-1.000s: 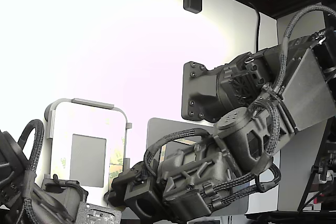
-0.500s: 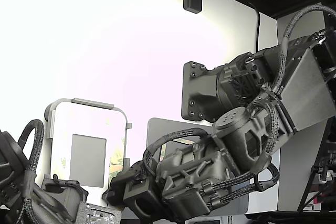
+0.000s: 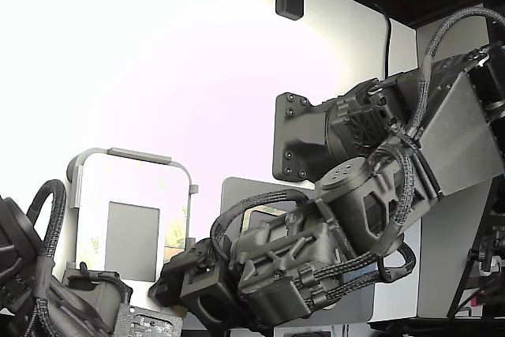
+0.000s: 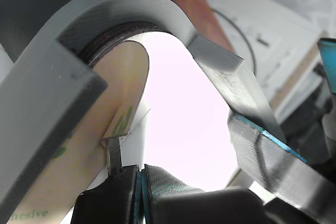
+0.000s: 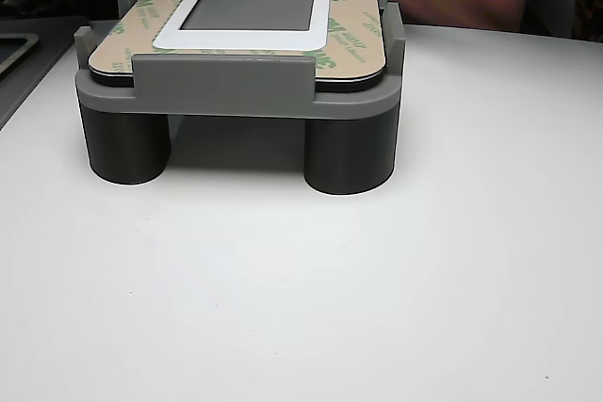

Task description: Peel off protective film from adhesive tape.

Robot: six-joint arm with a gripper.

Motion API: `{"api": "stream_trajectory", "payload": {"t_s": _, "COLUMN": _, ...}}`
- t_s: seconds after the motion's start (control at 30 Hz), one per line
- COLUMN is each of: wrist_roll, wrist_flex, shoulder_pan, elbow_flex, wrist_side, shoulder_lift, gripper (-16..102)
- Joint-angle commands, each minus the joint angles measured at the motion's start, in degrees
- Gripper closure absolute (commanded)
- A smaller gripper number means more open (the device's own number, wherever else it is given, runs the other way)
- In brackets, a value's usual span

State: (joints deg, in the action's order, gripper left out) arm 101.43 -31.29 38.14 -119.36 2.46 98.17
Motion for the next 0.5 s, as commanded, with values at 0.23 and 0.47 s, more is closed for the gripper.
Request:
{"api": "stream_trajectory", "payload": {"t_s": 0.23, "wrist_roll": 0.4, "wrist_flex": 0.0, "shoulder_pan": -1.4, "elbow_flex": 0.7, "wrist_side": 0.0, "shoulder_lift": 0.4, "gripper": 95}}
{"api": "stream_trajectory", "payload": {"t_s": 0.47, "wrist_roll": 0.7, "wrist_flex": -1.3, "shoulder_pan": -1.7, "elbow_flex": 1.1, "wrist_side": 0.1, "shoulder_lift": 1.2, "gripper": 95}}
